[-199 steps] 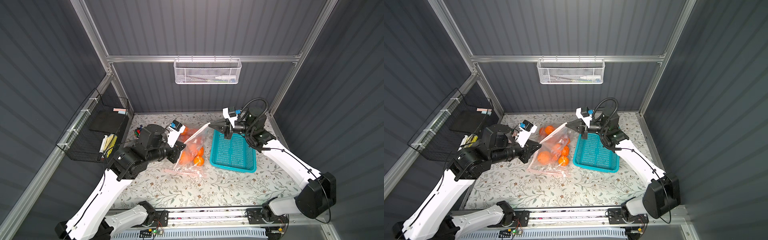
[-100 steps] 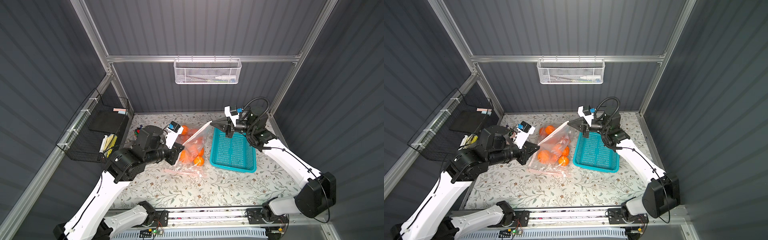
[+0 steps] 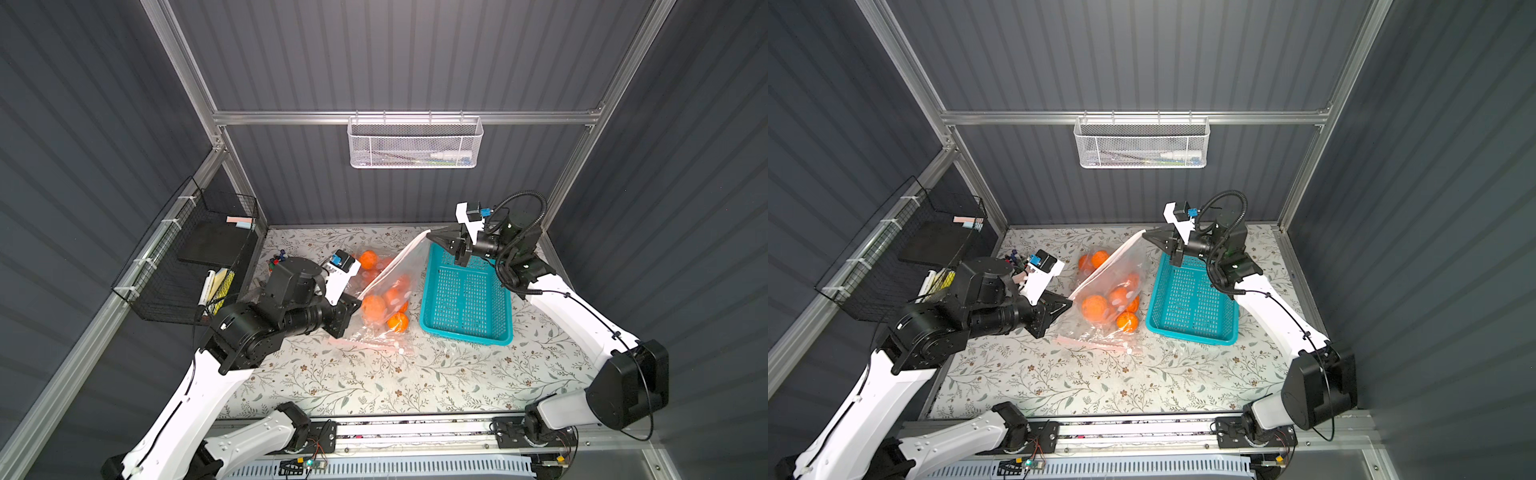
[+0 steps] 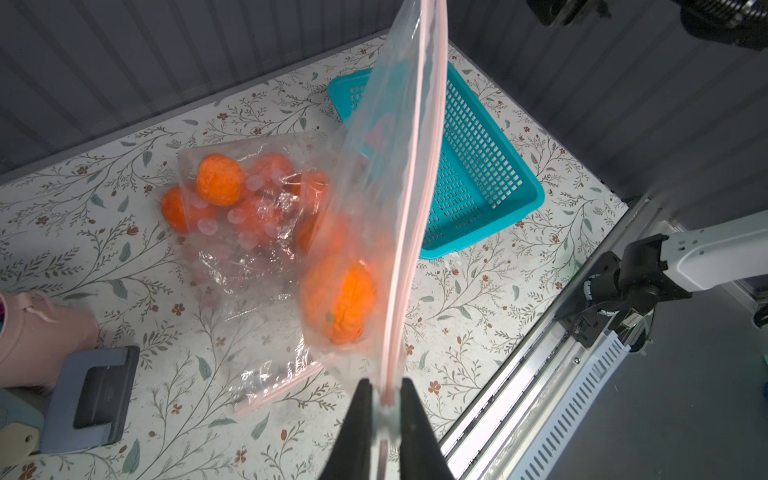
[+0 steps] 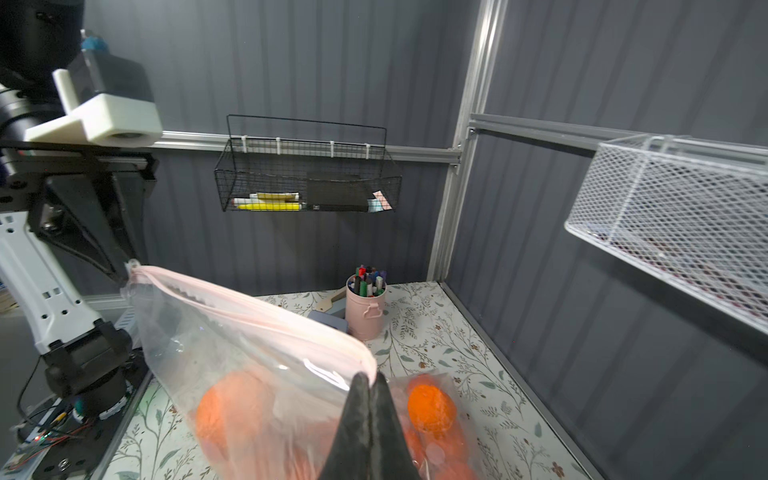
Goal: Open the zip-top bag and take out the orange
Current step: Unzip the zipper on the zipper food storage bag.
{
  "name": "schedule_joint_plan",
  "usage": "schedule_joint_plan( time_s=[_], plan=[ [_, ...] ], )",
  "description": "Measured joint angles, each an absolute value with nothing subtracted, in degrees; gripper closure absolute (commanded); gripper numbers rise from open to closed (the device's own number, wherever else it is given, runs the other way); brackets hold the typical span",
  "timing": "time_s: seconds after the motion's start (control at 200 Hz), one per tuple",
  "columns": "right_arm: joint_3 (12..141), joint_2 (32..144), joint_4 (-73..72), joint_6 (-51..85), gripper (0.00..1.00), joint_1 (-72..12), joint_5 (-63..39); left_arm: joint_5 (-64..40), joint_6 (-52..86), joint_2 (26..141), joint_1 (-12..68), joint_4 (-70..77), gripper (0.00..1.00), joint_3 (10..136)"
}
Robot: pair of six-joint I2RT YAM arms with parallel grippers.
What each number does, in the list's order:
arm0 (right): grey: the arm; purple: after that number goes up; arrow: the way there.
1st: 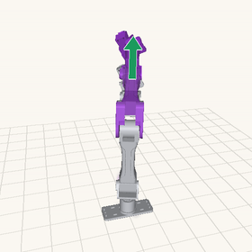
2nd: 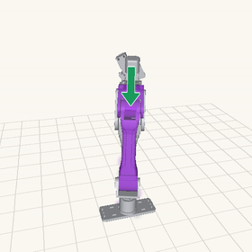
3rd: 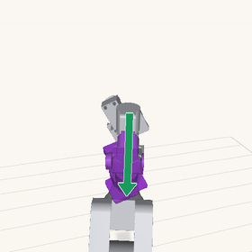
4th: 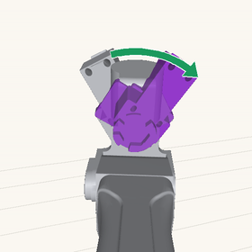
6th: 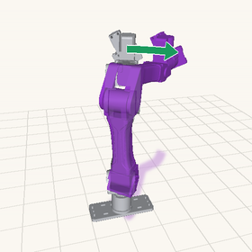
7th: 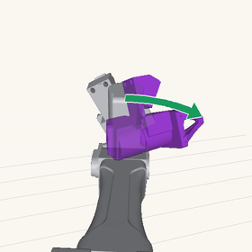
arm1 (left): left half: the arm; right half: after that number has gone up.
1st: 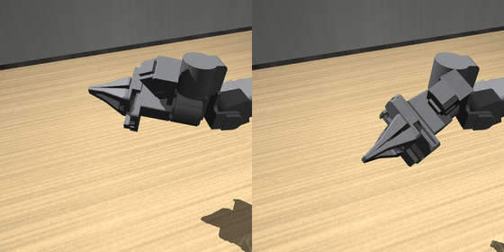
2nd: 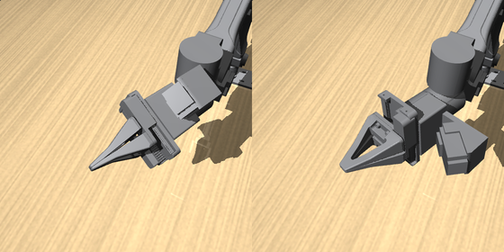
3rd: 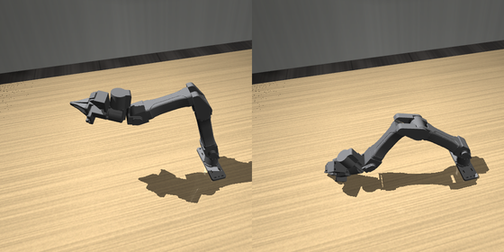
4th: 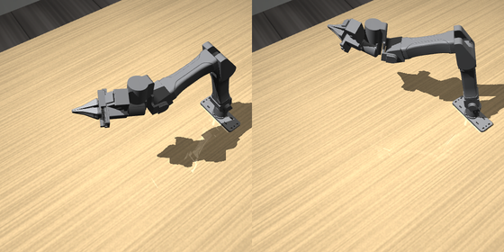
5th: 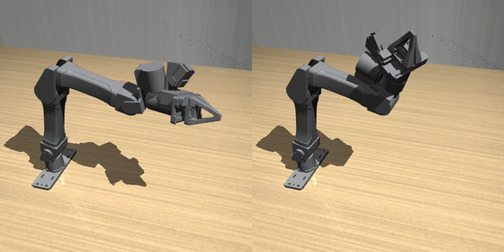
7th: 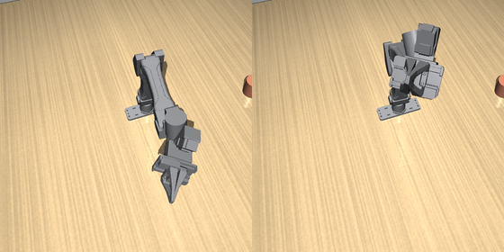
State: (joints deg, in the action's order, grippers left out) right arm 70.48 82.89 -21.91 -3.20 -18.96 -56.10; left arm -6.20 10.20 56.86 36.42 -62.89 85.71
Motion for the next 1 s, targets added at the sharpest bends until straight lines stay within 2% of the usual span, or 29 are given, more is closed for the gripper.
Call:
schedule_joint_plan(
  time_s=[0.19,0.26,0.33,0.42,0.665,0.815,1.0],
  plan=[
    [70.46,82.94,-22.74,-2.81,1.0,-18.79,-56.12,-5.89,10.2,56.51,36.42,-63.02,0.84,85.67],
    [70.43,83.07,-23.09,-2.57,1.0,-18.76,-56.03,-5.91,10.15,56.49,36.45,-63.13,0.74,85.36],
    [70.26,83.24,-23.94,-2.33,1.0,-18.5,-55.94,-6.0,10.22,56.38,36.42,-63.05,0.7,84.79],
    [69.82,83.5,-24.88,-2.0,1.0,-18.57,-55.96,-7.09,9.65,56.45,36.42,-62.08,0.45,84.07],
    [68.99,83.96,-26.04,-1.69,1.0,-19.64,-56.31,-12.16,9.56,56.93,36.27,-57.28,0.25,82.83],
    [68.6,83.96,-26.52,-1.72,1.0,-20.4,-57.45,-13.89,8.51,59.61,36.27,-56.23,0.27,84.9],
    [68.01,83.94,-26.94,-2.13,1.0,-21.28,-58.89,-16.8,7.44,64.86,36.27,-50.0,0.41,86.13]
  ],
)
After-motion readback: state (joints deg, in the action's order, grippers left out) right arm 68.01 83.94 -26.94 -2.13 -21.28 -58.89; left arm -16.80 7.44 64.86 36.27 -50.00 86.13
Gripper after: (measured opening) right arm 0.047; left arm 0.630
